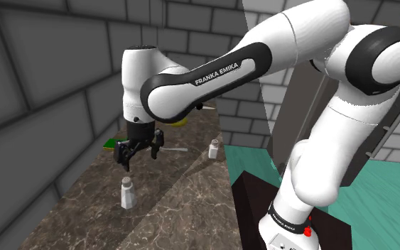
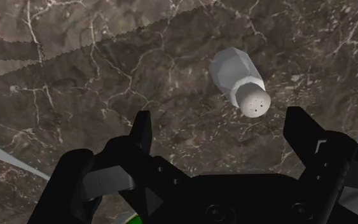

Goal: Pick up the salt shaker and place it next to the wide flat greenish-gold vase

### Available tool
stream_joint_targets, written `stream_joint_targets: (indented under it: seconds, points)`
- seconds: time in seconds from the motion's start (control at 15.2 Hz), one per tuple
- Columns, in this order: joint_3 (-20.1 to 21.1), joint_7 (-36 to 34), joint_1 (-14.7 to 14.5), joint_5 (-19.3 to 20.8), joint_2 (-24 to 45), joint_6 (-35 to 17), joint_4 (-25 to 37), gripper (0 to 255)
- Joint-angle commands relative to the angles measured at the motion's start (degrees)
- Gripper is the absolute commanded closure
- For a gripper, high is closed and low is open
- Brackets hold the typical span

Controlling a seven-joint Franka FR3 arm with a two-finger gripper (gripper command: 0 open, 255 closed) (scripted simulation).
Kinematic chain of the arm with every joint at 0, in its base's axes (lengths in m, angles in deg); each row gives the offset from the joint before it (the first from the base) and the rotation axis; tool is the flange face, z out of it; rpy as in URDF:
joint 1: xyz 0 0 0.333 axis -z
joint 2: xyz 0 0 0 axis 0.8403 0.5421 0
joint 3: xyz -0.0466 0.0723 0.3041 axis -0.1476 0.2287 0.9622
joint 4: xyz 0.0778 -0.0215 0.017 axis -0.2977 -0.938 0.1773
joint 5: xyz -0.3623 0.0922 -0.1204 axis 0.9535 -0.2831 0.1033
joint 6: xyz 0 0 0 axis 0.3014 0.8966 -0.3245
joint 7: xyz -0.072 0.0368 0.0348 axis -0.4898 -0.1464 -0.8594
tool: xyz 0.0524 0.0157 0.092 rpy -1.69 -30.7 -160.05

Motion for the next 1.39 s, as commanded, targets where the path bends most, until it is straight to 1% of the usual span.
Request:
stream_joint_targets:
  seconds: [0.0,0.13,0.59,1.12,1.19,1.32]
  points:
    - [1.5,-2.8,-0.7,1.6,4.3,-1.2,2.9,0]
    - [2.1,-4.5,-1.3,2.9,7.1,-1.9,4.8,0]
    - [2.1,-5.7,-1.5,4.6,10.3,-7.4,2.2,0]
    - [2.1,-5.7,-1.5,4.6,10.3,-7.4,2.2,0]
    - [2.1,-5.7,-1.5,4.6,10.3,-7.4,2.2,255]
    - [2.1,-5.7,-1.5,4.6,10.3,-7.4,2.2,255]
